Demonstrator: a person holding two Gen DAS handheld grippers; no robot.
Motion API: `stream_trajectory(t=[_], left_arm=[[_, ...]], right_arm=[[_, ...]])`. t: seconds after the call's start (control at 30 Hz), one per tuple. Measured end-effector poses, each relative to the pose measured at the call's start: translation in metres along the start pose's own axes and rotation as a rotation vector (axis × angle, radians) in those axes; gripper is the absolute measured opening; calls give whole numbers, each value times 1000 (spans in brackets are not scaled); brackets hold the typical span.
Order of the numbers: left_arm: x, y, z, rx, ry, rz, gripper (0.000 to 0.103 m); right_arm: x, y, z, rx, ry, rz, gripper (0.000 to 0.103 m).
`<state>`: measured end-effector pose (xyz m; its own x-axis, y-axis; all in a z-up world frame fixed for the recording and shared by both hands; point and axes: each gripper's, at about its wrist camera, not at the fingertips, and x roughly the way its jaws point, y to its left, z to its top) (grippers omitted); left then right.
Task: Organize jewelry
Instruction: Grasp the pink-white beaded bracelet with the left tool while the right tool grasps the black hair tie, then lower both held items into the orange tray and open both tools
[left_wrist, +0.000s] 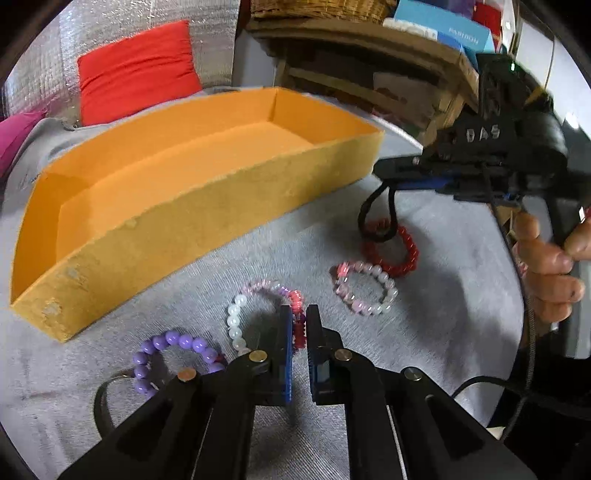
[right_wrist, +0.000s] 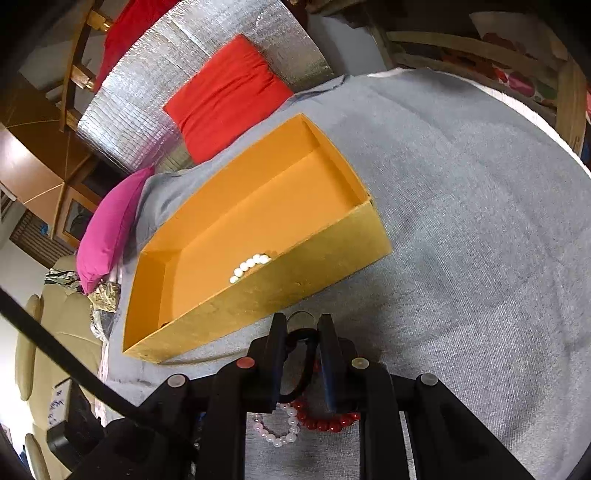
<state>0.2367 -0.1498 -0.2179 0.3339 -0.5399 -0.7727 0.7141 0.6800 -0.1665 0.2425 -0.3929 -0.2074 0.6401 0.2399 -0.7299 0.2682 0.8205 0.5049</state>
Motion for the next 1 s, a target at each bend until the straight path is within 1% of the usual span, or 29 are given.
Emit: stream_trajectory(t=[0.1, 0.17, 0.3, 0.43, 0.53, 0.63, 0.77, 0.87, 0.9, 1.0], left_arm=[[-16, 3, 6, -14, -46, -23, 7], [-31, 7, 10, -33, -90, -47, 7], [-67, 21, 17, -89, -202, -98, 7], [-96, 39, 25, -128, -301, -80, 7], [-103, 61, 33, -193, -354, -49, 7], [-99, 76, 43, -245, -373, 4, 7], [-86, 94, 53, -277, -377, 66, 7], [-73, 107, 59, -291, -348, 117, 7], [-65, 112, 62, -298, -333, 126, 7], [-53, 127, 58, -341, -296, 140, 7]], right_arm=[[-6, 5, 0, -12, -14, 30, 19], [-14, 11, 0, -34, -42, 62, 19], [-27, 24, 0, -66, -107, 116, 19], [-35, 41, 1, -81, -179, 179, 19], [-32, 58, 4, -102, -222, 197, 19], [-20, 79, 8, -126, -241, 190, 19], [1, 98, 14, -138, -231, 185, 20], [21, 112, 19, -162, -216, 171, 19], [27, 114, 20, -170, -208, 165, 20], [48, 119, 22, -175, -165, 149, 20]])
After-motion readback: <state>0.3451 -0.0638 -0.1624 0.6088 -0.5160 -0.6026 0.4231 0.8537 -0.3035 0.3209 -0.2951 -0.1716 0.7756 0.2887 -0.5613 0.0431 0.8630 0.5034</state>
